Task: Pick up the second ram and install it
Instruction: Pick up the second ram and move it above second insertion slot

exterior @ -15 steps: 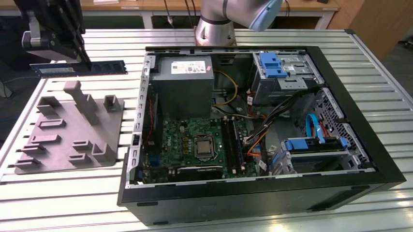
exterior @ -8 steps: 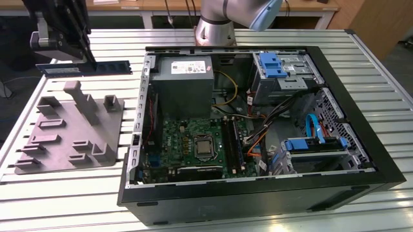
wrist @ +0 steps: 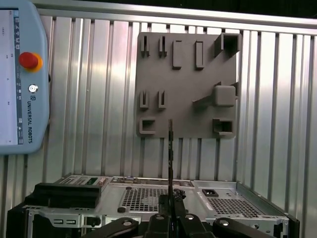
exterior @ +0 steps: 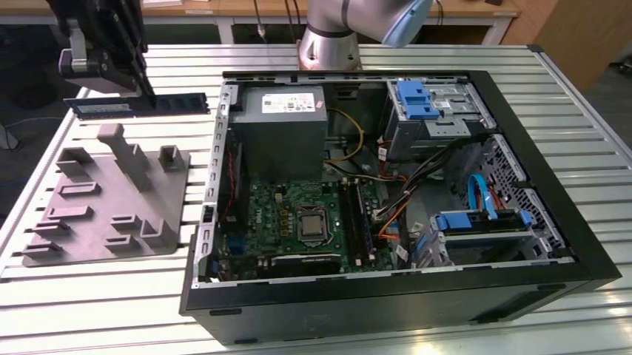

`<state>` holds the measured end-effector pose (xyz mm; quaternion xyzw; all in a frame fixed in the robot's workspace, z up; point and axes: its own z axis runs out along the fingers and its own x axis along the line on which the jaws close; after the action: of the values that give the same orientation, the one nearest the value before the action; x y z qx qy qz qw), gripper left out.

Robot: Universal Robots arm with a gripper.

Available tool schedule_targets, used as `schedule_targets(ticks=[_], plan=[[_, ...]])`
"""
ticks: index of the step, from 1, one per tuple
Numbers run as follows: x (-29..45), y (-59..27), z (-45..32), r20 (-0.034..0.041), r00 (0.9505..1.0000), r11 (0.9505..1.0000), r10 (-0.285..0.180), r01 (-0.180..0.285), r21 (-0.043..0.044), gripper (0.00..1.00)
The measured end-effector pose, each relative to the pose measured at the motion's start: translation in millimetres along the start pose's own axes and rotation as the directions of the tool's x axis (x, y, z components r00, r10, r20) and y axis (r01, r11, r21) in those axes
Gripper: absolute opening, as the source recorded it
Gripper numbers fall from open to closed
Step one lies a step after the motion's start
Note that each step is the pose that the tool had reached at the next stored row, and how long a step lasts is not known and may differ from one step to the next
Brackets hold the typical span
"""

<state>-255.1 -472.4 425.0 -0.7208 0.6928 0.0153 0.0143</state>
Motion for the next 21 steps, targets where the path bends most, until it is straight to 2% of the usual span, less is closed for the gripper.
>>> schedule_targets(ticks=[10,21], plan=[[0.4,-11.7,2.1,0.0001,1.0000,1.0000,0.000,0.000,-0.0002,0.14],[0.7,-17.7,3.0,0.0001,1.0000,1.0000,0.000,0.000,-0.0002,0.14]])
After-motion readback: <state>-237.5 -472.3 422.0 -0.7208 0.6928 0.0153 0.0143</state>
